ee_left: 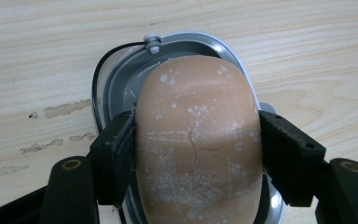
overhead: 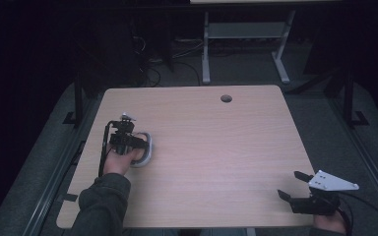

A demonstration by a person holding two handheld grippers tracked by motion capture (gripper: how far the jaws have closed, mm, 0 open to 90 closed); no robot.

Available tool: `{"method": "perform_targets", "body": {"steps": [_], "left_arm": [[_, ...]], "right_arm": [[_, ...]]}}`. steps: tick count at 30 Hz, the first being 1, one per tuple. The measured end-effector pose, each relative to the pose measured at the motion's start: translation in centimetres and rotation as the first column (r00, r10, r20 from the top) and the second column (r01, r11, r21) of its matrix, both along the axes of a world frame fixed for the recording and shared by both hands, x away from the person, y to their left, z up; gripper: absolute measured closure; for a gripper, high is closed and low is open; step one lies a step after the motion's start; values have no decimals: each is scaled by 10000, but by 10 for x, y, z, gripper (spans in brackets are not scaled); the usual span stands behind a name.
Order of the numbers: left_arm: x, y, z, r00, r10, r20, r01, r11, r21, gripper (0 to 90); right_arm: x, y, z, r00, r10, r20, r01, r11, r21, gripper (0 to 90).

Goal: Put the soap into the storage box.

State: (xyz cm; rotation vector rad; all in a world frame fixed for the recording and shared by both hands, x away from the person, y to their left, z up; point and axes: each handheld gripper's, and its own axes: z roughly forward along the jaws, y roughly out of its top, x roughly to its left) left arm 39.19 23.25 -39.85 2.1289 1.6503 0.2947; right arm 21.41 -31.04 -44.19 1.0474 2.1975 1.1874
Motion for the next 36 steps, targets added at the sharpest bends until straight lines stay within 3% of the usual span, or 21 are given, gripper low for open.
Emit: {"method": "perform_targets", "body": {"steps": [11, 16, 36], "left_arm": [[-2, -2, 0, 10000, 46, 74, -47, 9998, 180, 313], [-4, 0, 5, 9995, 138, 287, -140, 9999, 53, 307], [-9, 5, 12, 9986, -53, 529, 76, 9990, -440, 293]], "right_arm": [[0, 0, 0, 10000, 5, -21, -5, 10000, -13, 138], [0, 0, 0, 10000, -29, -69, 29, 10000, -1, 138], [-1, 2, 0, 9999, -20, -134, 20, 10000, 0, 138]]}}
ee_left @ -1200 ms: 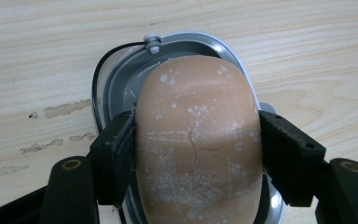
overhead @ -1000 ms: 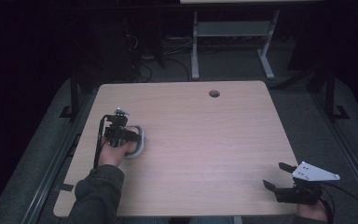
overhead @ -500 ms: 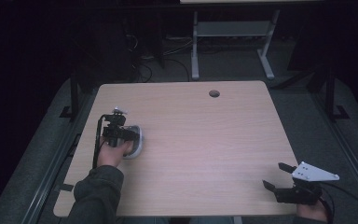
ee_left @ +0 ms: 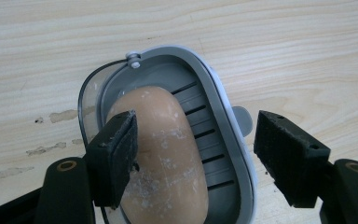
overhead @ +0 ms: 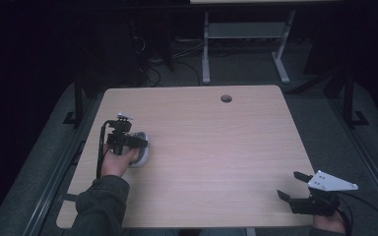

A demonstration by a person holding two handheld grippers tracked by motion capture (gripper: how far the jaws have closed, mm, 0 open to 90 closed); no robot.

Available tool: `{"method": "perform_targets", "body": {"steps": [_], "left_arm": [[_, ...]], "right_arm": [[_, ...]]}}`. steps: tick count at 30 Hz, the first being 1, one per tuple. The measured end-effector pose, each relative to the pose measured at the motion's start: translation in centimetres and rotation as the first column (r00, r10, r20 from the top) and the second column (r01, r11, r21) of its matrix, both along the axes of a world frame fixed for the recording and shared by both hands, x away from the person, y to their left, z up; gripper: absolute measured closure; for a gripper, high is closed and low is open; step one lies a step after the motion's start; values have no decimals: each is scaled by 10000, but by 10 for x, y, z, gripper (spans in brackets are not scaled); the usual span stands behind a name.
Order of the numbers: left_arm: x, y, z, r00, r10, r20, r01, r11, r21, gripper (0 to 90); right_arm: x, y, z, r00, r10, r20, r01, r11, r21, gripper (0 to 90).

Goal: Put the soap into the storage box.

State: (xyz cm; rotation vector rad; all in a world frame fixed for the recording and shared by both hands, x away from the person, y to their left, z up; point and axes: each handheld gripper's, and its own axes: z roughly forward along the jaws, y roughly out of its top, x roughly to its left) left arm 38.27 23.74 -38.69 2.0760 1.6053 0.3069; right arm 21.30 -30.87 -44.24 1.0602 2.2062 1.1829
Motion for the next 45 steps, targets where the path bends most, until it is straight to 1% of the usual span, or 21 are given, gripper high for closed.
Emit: {"method": "perform_targets", "body": {"steps": [1, 2, 3, 7, 9, 12, 13, 15, 16, 20, 21, 22, 23, 30, 32, 33, 36, 38, 40, 44, 45], "left_arm": [[-2, 1, 1, 9999, 100, 77, -98, 9997, -226, 290], [-2, 1, 1, 9999, 100, 77, -98, 9997, -226, 290], [-3, 1, 3, 9997, 160, 171, -154, 9992, -371, 290], [-5, 4, 5, 9996, -2, 271, 12, 9993, -378, 288], [-6, 4, 6, 9995, 129, 285, -113, 9983, -574, 286], [-8, 5, 8, 9994, 37, 349, -15, 9980, -635, 284], [-9, 6, 10, 9993, 19, 377, 16, 9955, -951, 282], [-10, 6, 11, 9991, -22, 418, 63, 9951, -986, 282], [-11, 6, 13, 9987, -68, 510, 124, 9939, -1099, 283], [-14, 5, 15, 9982, -145, 585, 213, 9929, -1170, 282], [-15, 6, 16, 9980, -239, 591, 317, 9902, -1359, 281], [-15, 6, 16, 9980, -239, 591, 317, 9902, -1359, 280], [-16, 6, 17, 9973, -240, 697, 342, 9884, -1477, 280], [-21, 9, 20, 9954, -409, 866, 544, 9858, -1590, 280], [-23, 9, 20, 9948, -425, 921, 575, 9842, -1677, 279], [-25, 9, 20, 9938, -530, 972, 696, 9819, -1762, 279], [-27, 10, 20, 9931, -558, 1027, 736, 9810, -1795, 281], [-29, 10, 20, 9924, -631, 1052, 826, 9778, -1925, 281], [-30, 10, 20, 9915, -670, 1118, 873, 9784, -1876, 281], [-33, 8, 21, 9901, -776, 1170, 1001, 9746, -2003, 280], [-34, 8, 20, 9892, -814, 1216, 1058, 9721, -2095, 280]], "right_arm": [[0, 0, 0, 10000, 22, 76, -22, 10000, -29, 138], [0, 0, 0, 10000, 22, 76, -22, 10000, -29, 138], [0, 0, 0, 10000, 11, 96, -11, 10000, -58, 138], [-2, 0, 0, 10000, -26, 3, 26, 10000, -61, 138], [-2, 0, 0, 10000, -20, 38, 20, 10000, -76, 138], [-2, -1, 0, 10000, -49, 54, 49, 10000, -81, 138], [-3, -1, 0, 10000, -84, 29, 85, 10000, -44, 138], [-3, -1, 0, 10000, -83, 25, 83, 10000, -39, 138], [-3, -2, 0, 9999, -104, 31, 104, 9999, -44, 138], [-3, -2, 0, 9999, -105, 13, 105, 9999, -72, 138], [-2, -2, 0, 9999, -122, 27, 122, 9999, -66, 138], [-2, -2, 0, 9999, -122, 27, 122, 9999, -66, 138], [-2, -2, 0, 9999, -130, 33, 130, 9999, -112, 138], [-2, -2, -1, 9999, -138, 17, 138, 9998, -132, 138], [-2, -2, -1, 9999, -139, 10, 139, 9998, -145, 138], [-2, -1, -1, 9999, -136, 8, 136, 9998, -153, 138], [-2, -1, -1, 9999, -146, -16, 146, 9998, -149, 138], [-2, -1, -1, 9999, -142, -51, 141, 9998, -143, 138], [-2, -1, -1, 9999, -135, -41, 135, 9998, -159, 138], [-2, -1, -1, 9999, -133, -48, 132, 9998, -171, 138], [-1, -1, -1, 9999, -128, -53, 127, 9997, -202, 138]]}}
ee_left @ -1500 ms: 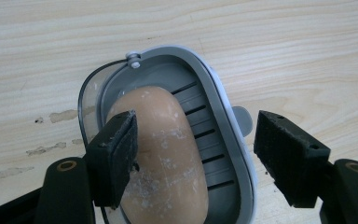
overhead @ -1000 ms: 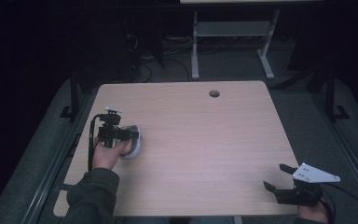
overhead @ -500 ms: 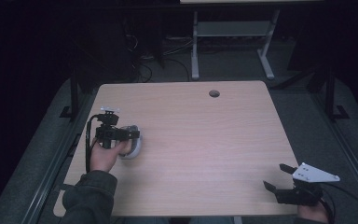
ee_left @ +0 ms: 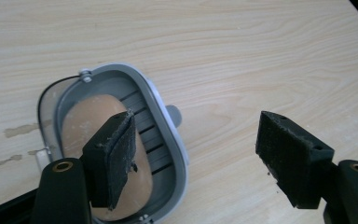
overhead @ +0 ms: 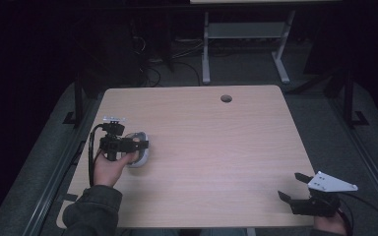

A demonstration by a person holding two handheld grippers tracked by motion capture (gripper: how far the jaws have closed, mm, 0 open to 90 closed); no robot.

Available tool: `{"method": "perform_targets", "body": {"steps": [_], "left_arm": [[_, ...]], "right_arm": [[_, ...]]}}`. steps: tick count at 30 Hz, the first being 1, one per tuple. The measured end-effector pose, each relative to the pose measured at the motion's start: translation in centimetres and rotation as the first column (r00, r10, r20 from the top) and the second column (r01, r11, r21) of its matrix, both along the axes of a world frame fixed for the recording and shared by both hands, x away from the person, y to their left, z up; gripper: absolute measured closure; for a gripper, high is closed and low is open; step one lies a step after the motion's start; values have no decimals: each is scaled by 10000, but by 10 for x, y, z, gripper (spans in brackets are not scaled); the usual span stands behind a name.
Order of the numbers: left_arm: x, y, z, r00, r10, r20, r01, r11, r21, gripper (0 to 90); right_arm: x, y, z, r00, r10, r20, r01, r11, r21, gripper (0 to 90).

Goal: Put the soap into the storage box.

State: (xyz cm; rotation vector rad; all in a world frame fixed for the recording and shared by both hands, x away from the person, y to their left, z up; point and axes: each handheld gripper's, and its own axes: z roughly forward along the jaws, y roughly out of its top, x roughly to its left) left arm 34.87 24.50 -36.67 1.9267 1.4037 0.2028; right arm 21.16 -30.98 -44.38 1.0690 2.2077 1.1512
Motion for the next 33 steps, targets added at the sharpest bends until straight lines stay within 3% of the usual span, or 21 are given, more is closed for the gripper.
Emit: {"method": "perform_targets", "body": {"steps": [10, 33], "left_arm": [[-5, -3, 0, 9996, -290, 60, 291, 9992, -258, 274], [-18, -15, -1, 9948, -1014, 128, 1018, 9941, -370, 261]], "right_arm": [[1, 0, -1, 10000, -21, -45, 21, 10000, -32, 138], [1, -1, -2, 10000, -32, -54, 31, 10000, -55, 138]]}}
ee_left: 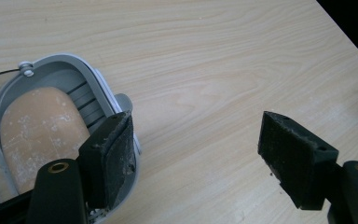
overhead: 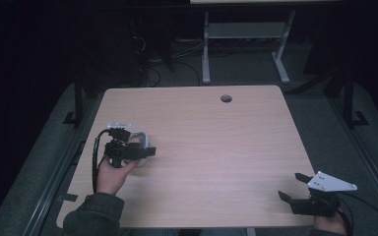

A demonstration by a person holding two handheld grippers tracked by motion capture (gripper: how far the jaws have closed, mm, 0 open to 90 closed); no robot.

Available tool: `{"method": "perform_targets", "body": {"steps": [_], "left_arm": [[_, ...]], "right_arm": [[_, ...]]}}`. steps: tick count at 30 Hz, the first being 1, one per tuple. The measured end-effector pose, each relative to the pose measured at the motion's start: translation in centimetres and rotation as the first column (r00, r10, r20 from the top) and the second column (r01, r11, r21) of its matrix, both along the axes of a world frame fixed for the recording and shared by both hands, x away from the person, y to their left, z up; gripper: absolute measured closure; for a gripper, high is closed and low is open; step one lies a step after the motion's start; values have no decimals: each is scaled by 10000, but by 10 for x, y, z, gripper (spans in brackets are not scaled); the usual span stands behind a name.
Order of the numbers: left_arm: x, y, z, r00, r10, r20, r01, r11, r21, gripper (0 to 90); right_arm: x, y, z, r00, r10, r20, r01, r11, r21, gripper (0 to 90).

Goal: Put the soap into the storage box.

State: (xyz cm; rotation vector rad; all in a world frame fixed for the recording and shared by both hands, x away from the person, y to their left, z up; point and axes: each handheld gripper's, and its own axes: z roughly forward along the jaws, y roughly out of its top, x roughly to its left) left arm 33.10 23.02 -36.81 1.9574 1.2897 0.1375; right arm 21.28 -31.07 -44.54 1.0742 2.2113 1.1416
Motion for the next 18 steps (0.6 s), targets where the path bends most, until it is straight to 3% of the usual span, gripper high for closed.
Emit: {"method": "perform_targets", "body": {"steps": [18], "left_arm": [[-15, -6, -4, 9987, -476, 179, 478, 9988, -117, 260]], "right_arm": [[0, 0, 0, 10000, -10, -64, 10, 10000, 23, 138]]}}
